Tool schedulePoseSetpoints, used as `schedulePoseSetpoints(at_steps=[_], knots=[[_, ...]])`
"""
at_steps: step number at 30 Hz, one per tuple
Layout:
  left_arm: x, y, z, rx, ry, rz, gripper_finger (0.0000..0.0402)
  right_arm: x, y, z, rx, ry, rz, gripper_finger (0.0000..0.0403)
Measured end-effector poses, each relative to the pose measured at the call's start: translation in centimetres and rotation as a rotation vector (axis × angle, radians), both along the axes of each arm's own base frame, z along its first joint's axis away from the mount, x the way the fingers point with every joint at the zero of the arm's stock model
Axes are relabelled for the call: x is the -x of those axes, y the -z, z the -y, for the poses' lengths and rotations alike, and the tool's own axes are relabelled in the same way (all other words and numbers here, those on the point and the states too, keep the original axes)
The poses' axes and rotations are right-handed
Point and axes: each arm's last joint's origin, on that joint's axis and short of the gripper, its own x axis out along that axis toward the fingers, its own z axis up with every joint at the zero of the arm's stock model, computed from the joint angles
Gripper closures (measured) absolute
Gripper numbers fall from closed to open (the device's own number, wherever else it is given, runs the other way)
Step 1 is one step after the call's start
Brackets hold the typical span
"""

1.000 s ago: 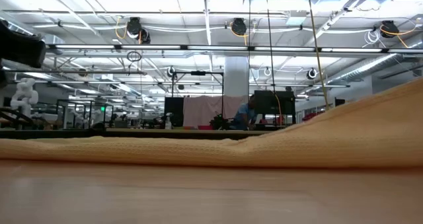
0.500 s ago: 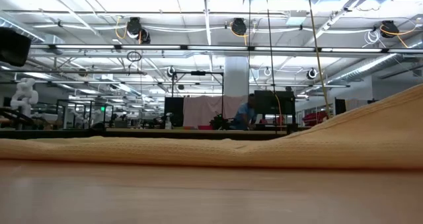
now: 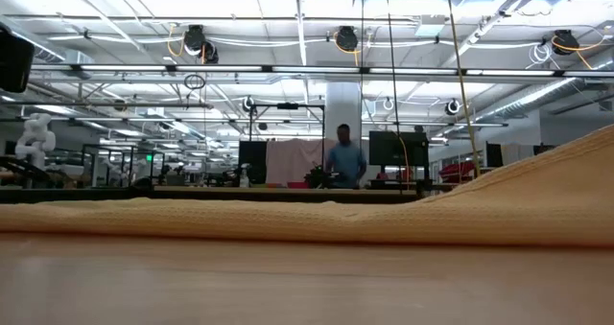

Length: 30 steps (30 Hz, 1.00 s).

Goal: Roll towel into tight, uniform cylinder
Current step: Roll the orange towel

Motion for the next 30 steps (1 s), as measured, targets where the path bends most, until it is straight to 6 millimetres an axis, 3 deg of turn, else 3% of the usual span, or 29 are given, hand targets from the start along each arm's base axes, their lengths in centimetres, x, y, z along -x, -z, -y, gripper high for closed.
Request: schedulePoseSetpoints(at_steps=[8,10,20,30], knots=[[0.2,0.0,0.3,-0.013,0.067,0.011,0.0378,0.0,0.0,0.0,0.01,0.005,0.017,0.0403],[0.3,-0.1,0.8,-0.009,0.117,0.046,0.039,0.0,0.0,0.0,0.01,0.014,0.018,0.0403],[0.8,0.4,1.9,-0.115,0.203,0.165,0.035,-0.3,0.0,-0.1,0.017,0.012,0.071,0.0403],[0.5,2.1,2.1,-0.229,0.188,0.151,0.025,-0.3,0.0,-0.1,0.016,0.012,0.073,0.0403]])
